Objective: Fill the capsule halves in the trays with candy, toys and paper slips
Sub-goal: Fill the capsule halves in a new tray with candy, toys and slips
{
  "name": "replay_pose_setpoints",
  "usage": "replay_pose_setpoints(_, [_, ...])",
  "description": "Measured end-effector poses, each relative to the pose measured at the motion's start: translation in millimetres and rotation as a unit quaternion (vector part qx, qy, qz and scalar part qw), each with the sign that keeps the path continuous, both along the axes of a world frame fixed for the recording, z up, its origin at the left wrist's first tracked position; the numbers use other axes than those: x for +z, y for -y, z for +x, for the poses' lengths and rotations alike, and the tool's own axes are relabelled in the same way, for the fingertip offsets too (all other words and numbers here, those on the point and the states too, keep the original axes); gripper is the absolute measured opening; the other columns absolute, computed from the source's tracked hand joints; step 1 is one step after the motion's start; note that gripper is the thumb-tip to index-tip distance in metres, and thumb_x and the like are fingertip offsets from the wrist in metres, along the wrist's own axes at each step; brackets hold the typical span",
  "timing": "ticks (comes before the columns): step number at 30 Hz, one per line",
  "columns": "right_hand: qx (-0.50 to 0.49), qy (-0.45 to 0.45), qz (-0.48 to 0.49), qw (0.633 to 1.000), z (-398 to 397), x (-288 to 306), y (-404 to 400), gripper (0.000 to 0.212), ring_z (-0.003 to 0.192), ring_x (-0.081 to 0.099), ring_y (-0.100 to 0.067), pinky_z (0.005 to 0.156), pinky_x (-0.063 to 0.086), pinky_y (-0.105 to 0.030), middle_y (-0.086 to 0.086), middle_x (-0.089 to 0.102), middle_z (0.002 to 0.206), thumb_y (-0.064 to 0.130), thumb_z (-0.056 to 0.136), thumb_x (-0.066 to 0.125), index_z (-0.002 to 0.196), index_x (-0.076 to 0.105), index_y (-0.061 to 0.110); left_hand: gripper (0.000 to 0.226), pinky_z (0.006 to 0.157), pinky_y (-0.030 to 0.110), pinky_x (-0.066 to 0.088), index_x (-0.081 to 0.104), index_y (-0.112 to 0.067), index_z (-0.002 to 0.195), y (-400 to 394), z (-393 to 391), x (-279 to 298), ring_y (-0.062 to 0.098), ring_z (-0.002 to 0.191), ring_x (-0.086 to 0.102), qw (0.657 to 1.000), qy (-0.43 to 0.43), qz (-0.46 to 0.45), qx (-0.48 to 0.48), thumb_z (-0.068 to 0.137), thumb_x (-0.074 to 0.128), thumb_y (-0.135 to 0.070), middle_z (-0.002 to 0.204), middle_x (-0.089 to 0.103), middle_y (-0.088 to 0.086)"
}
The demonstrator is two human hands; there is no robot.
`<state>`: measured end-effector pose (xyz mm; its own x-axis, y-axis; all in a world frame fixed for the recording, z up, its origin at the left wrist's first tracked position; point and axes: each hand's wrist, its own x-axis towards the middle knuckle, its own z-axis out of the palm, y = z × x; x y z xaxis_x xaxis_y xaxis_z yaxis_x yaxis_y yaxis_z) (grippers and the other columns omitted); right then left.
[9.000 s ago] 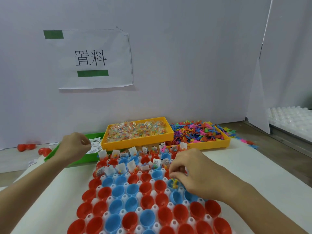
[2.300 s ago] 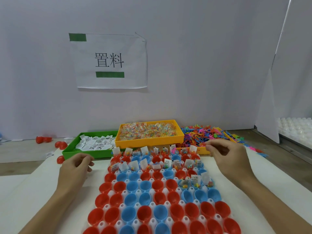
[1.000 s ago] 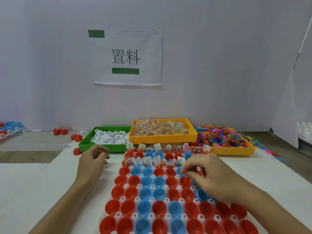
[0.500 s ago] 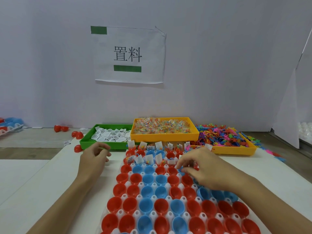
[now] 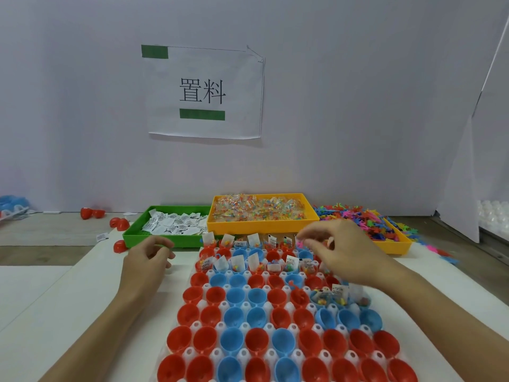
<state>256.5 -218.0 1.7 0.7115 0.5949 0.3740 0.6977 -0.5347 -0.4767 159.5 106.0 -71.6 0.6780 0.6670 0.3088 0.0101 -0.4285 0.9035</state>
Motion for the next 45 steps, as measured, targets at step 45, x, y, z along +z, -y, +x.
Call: replay_pose_setpoints(45, [-0.01, -0.2, 0.288, 0.937, -17, 0, -8, 0.02, 0.074, 0.075, -0.019, 0.064, 0.058, -0.024, -0.002, 0.076, 0.085, 0.013, 0.101, 0.056, 0.097, 0.074, 0.018, 0.035, 0.057, 0.019, 0.048, 0.068, -0.019, 0.084, 30, -13, 43, 0.02, 0.077, 0.064, 0.995, 0.056, 0.062, -0.049, 0.095, 0.045, 0.005, 0.087, 0.068, 0.007])
